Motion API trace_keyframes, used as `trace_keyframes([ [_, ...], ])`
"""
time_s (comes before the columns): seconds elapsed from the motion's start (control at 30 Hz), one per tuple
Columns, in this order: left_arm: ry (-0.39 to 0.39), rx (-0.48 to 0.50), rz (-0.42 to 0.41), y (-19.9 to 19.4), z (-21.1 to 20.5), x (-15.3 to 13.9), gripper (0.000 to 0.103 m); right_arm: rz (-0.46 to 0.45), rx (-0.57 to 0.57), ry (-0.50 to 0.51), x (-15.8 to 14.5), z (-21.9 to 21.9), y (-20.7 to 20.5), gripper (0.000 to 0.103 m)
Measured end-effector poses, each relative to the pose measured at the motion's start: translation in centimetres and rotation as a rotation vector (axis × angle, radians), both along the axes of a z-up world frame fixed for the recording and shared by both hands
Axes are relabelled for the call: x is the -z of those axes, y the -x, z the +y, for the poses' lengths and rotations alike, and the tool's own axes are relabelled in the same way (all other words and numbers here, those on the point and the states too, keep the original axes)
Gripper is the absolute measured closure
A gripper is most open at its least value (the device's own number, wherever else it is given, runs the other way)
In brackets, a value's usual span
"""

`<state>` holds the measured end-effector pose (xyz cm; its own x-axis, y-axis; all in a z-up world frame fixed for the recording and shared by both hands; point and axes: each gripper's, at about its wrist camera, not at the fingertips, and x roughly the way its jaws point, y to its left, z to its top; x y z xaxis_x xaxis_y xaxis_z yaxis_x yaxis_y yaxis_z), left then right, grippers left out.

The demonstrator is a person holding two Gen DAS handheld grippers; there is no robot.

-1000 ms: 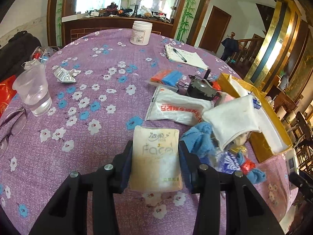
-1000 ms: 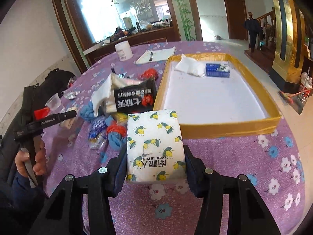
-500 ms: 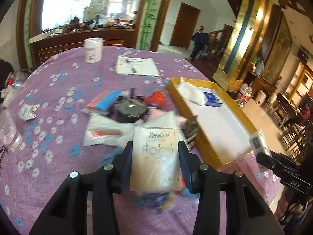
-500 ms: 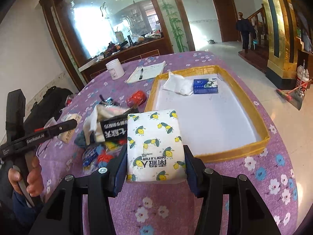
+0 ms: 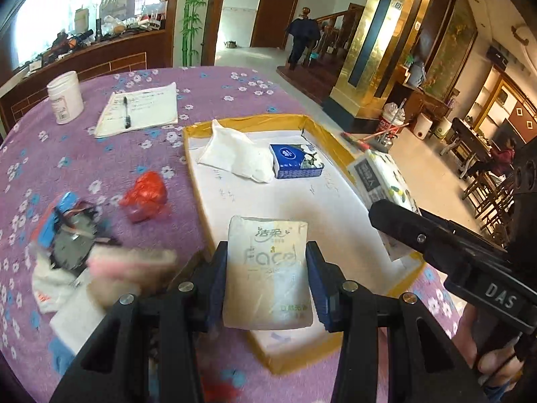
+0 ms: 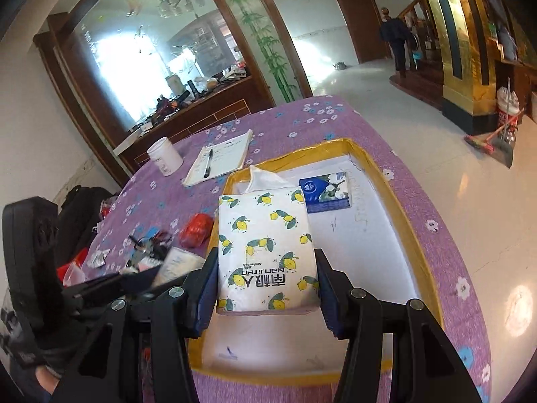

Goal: Organize soft objects
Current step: 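Carry both tissue packs into the tray and open both tools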

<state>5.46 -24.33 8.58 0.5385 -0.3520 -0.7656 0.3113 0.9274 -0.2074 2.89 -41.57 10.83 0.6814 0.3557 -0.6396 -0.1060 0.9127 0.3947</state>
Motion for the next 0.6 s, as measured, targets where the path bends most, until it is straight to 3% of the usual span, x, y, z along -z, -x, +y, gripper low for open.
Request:
trace_keyframes([
  [0.23, 0.013, -0.026, 0.103, -4.7, -2.5, 3.7, 0.06, 0.076, 0.007, -0.023, 1.5, 0.0, -7.0, 0.047],
  [0.4, -0.02, -0.012, 0.062, -4.3, -2.7, 4.8, 0.06, 0.148, -0.025, -0.05, 3.0, 0.8, -11.3, 0.047],
  [0.6, -0.032, 0.01, 0.059, -4.4, -2.9, 5.7, 0.06, 0.2, -0.097, -0.002, 5.1, 3.8, -15.1, 0.047],
])
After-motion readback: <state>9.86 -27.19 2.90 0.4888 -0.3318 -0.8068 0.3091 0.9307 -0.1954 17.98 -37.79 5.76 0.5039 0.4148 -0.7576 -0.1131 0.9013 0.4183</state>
